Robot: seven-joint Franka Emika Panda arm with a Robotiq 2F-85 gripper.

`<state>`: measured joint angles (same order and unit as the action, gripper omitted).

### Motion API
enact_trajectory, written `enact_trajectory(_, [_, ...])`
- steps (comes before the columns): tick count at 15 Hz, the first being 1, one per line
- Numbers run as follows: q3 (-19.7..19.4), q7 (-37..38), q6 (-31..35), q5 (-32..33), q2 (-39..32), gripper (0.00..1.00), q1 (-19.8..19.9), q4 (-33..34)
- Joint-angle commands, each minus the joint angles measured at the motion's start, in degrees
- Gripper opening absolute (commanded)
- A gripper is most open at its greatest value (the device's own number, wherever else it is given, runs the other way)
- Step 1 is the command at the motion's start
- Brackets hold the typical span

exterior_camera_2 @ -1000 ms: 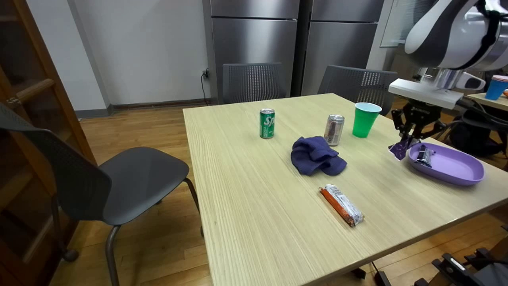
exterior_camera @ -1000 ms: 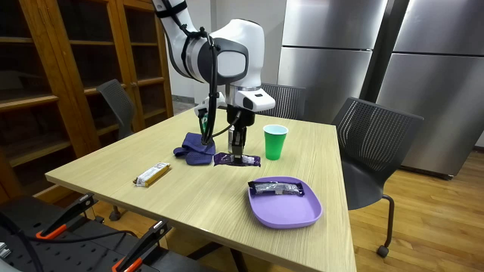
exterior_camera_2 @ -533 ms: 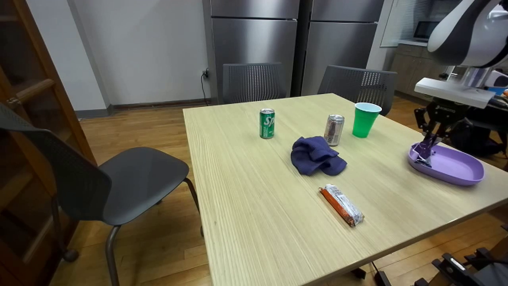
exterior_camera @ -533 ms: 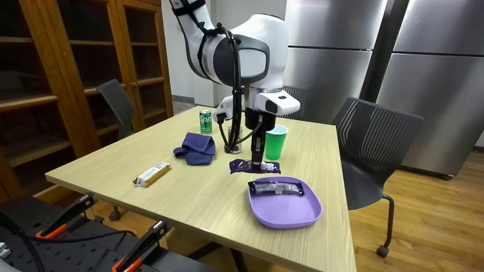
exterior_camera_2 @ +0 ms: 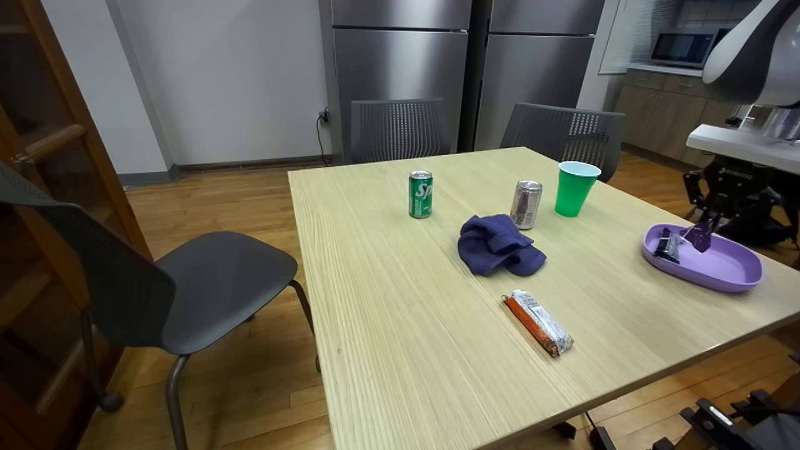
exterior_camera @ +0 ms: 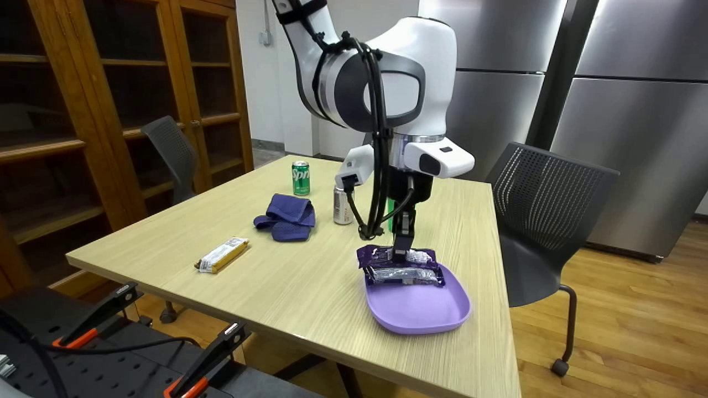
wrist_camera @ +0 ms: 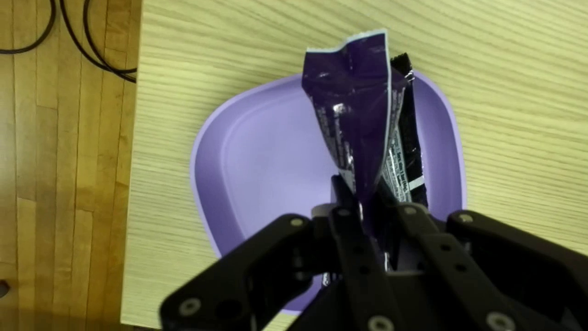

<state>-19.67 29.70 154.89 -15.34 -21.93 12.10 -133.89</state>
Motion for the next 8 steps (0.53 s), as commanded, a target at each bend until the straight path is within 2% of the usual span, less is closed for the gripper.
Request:
enact_trajectory(1, [0.0, -1.4, -2.1, 0.4, -2.5, 0.03, 1.1, 3.3])
enact_trajectory(8, [-1.1, -0.7, -3.1, 1.3, -8.4, 0.03, 0.9, 8.4])
